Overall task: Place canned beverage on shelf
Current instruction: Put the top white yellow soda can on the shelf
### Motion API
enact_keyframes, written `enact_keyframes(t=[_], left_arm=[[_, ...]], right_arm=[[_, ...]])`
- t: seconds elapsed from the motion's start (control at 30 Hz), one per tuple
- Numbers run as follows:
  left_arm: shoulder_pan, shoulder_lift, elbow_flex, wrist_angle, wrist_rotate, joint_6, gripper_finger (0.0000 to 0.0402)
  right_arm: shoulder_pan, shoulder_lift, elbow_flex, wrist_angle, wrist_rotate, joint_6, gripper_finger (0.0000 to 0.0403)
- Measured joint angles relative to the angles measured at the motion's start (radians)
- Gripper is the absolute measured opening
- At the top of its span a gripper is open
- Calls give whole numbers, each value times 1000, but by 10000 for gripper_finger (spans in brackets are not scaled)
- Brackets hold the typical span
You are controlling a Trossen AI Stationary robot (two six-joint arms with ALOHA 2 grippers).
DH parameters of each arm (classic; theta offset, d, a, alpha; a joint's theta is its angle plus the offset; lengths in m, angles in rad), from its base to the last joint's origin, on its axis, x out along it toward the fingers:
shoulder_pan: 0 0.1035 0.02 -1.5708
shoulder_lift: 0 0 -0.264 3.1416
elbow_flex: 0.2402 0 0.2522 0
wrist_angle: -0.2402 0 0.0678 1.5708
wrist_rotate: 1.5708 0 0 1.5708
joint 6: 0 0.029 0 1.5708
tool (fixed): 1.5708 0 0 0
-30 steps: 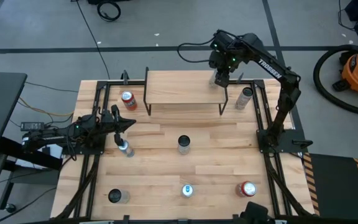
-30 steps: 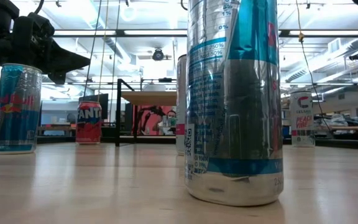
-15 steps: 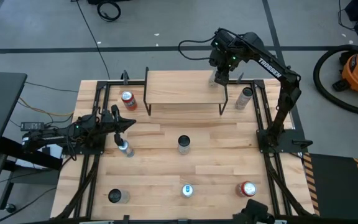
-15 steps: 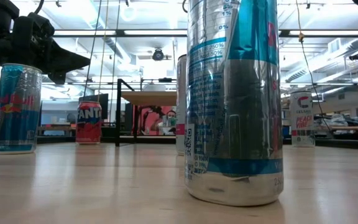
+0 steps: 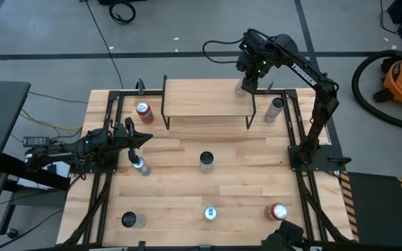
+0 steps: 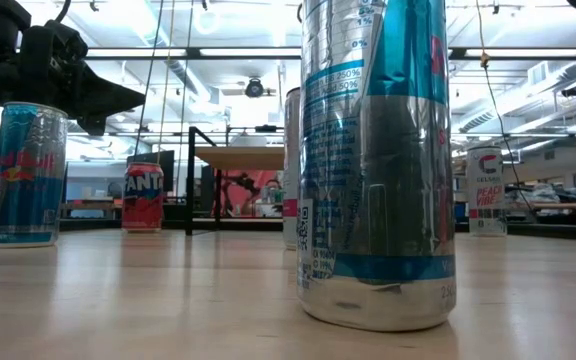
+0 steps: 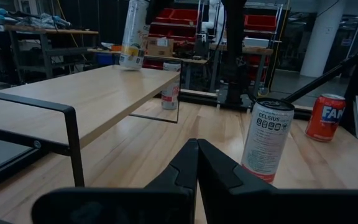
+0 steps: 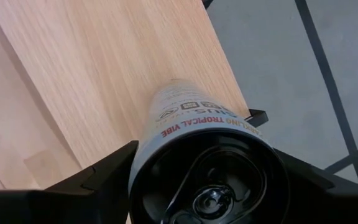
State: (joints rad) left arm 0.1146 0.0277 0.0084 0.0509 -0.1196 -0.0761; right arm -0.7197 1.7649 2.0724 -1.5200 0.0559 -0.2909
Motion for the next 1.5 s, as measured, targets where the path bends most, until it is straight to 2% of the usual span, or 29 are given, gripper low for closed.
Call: enact_keyframes(t=[0.23, 0.43, 0.57, 0.97, 1.17, 1.37, 1.5], left_arm=[[0, 0, 0, 1, 0, -14, 14], [0, 0, 0, 1, 0, -15, 14], [0, 0, 0, 1, 0, -18, 14], [0, 0, 0, 1, 0, -18, 14], [0, 0, 0, 0, 0, -18, 14], [0, 0, 0, 0, 0, -18, 14], [0, 0, 0, 0, 0, -18, 14]], right_arm=[[6, 0, 0, -5, -29, -6, 297], [22, 0, 0, 1, 52, -29, 298], [27, 0, 0, 1, 54, -40, 302], [27, 0, 0, 36, 47, -43, 305], [30, 0, 0, 46, -13, -45, 305], [32, 0, 0, 52, 16, -45, 305], [30, 0, 0, 60, -14, -42, 304]])
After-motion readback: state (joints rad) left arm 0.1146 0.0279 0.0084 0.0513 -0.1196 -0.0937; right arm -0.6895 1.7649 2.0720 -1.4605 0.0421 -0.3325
